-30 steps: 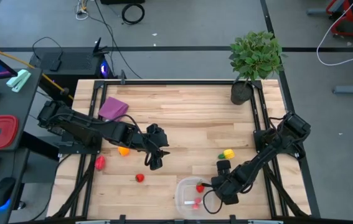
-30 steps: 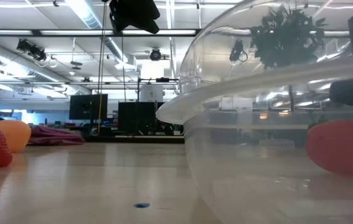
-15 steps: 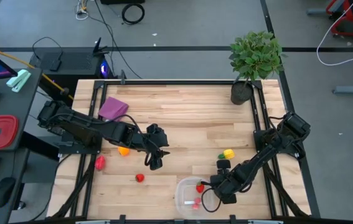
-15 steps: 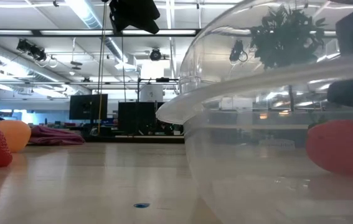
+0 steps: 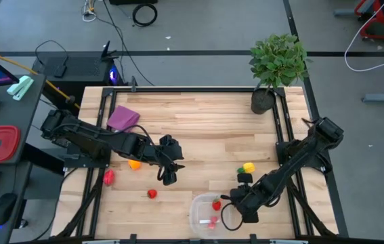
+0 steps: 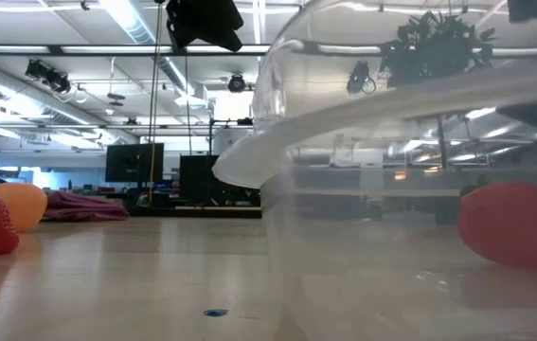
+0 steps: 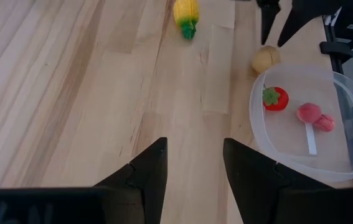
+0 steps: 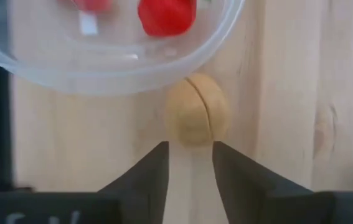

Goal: Pick and placing Produce into tupperware
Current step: Put the potato into the transparent bin

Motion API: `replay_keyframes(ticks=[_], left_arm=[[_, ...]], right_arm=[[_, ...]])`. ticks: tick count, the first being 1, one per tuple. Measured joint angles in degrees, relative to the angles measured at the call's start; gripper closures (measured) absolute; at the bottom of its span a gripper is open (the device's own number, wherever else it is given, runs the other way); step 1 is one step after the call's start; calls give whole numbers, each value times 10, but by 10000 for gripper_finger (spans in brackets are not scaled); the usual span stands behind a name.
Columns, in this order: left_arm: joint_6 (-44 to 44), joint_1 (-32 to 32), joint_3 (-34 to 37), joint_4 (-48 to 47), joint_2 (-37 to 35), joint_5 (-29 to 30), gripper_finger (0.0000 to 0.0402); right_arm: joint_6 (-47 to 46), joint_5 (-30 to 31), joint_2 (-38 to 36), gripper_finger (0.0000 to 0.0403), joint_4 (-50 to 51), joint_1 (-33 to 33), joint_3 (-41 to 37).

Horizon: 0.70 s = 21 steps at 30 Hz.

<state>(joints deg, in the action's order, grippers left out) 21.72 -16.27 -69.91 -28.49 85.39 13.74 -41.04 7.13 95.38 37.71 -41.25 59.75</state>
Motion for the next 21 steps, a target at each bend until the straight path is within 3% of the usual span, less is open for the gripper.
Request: replay_keyframes(ticks=[7,13,21], left_arm=[[0,0,0,0,0,0,239],[0,0,0,0,0,0,239],[0,0,0,1,0,0,239]], right_arm=[[-3,-1,-30,275,0,-2,0],[-2,3,-17,220,1,-1,-2],[-13,60,-3,138,-3,16,-2]])
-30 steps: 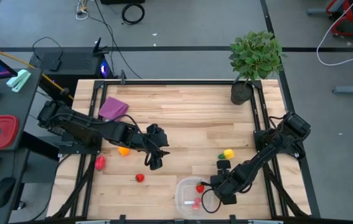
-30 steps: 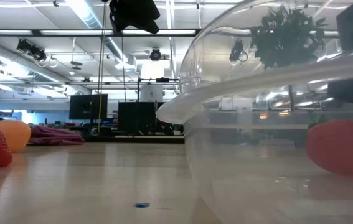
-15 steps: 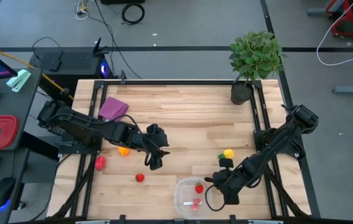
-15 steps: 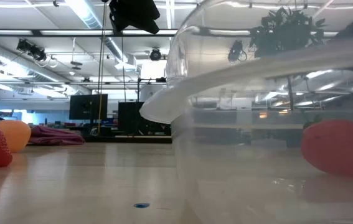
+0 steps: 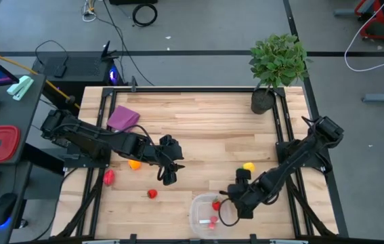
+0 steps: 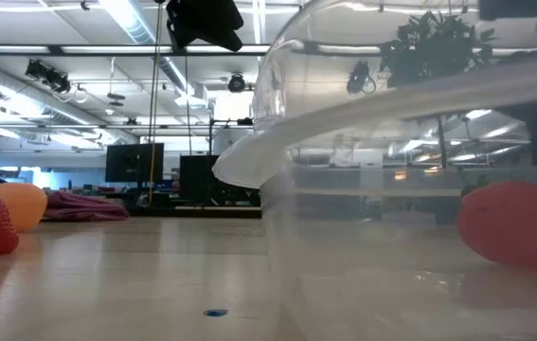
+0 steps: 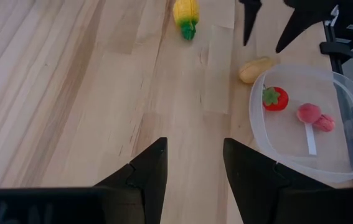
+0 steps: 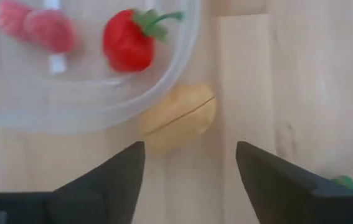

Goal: Pick and placing Produce into tupperware
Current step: Put the potato into the transparent bin

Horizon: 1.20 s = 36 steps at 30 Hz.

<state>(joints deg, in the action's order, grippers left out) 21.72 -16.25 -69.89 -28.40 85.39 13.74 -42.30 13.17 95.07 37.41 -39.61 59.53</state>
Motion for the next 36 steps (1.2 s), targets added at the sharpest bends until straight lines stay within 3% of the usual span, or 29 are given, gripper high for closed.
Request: replay_keyframes(ticks=[7,17,27,36], left_arm=[[1,0,0,0,0,0,239],[0,0,0,0,0,0,239],[0,0,0,-1,0,0,239],[0,0,0,-1,0,0,239]], right_arm=[[7,-9,1,117,-30,24,0],[-40,-24,5,128,-50,28,0],[-28,-38,80,131,-63,29,-1],[-26,-48,72,139,-64,41,0]])
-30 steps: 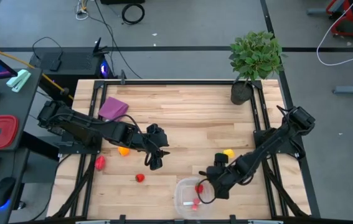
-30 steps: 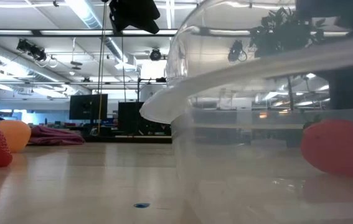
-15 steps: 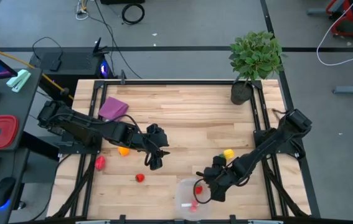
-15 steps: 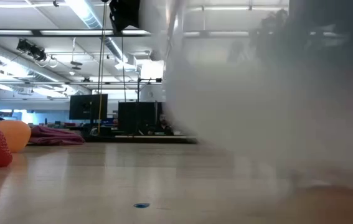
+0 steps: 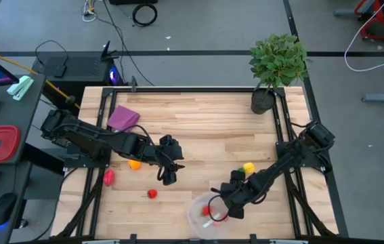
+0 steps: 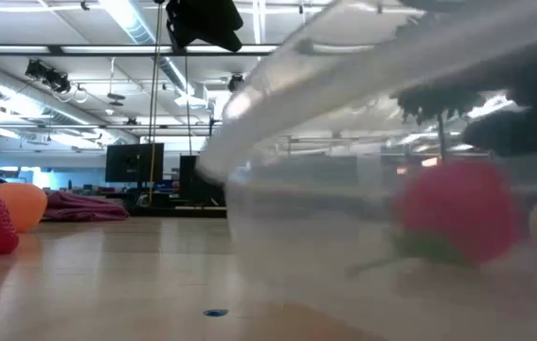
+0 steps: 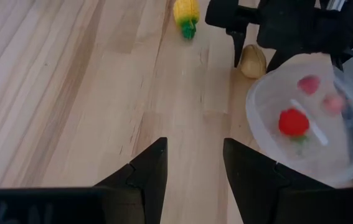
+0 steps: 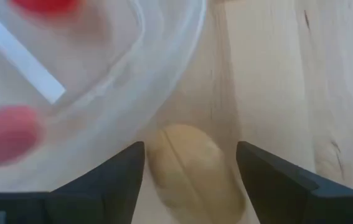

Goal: Pick and placing Produce into tupperware
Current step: Put the potato into the transparent bin

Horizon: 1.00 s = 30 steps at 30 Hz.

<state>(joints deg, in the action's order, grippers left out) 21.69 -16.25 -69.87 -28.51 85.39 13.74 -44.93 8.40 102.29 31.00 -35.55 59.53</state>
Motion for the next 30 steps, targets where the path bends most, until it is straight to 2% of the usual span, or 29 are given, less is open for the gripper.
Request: replay_keyframes(ticks=[10,30], left_arm=[[-1,0,0,-1,0,0,239],[-5,0,0,-1,0,0,239]], right_arm=[[11,-45,2,153,2,10,0],[25,-34,2,151,4,5,-11]])
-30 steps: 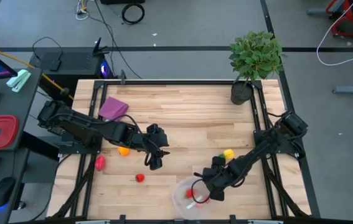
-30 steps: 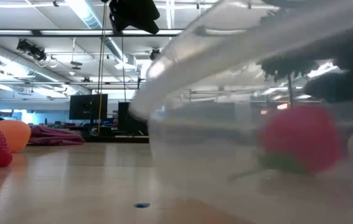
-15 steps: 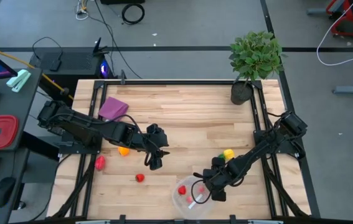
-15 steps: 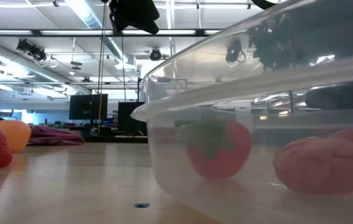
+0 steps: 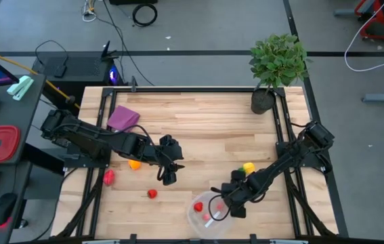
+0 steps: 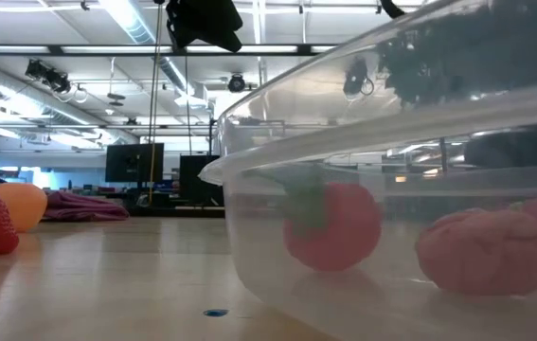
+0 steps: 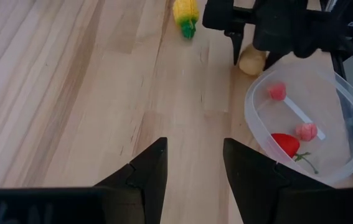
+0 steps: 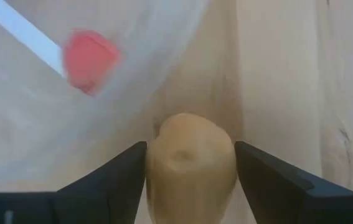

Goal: Pick and placing Produce into tupperware
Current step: Put the potato into the transparent bin

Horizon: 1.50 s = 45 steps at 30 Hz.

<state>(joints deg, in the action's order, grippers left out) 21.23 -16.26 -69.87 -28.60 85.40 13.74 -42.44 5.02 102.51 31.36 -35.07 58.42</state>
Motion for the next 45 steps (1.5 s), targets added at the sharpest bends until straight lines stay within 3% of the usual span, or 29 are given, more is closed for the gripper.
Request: replay_keyframes(ticks=[8,17,24,28,33,40,45], left_arm=[[0,0,0,0,0,0,239],[3,0,0,0,0,0,239],[3,0,0,0,0,0,239],[2,0,-1,0,0,0,239],[2,0,-1,0,0,0,239],[0,0,-1,1,0,0,239],[2,0,-1,1,0,0,239]], right_arm=[[-29,10,-2,155,-8,0,-24],[-41,11,-2,223,-11,0,-24],[-40,17,-10,224,-7,1,-23],[-30,24,-40,213,-5,1,-12],[-30,53,-99,228,-6,1,-12],[21,55,-158,216,-176,-1,-11],[53,11,-117,216,-288,-5,-10]])
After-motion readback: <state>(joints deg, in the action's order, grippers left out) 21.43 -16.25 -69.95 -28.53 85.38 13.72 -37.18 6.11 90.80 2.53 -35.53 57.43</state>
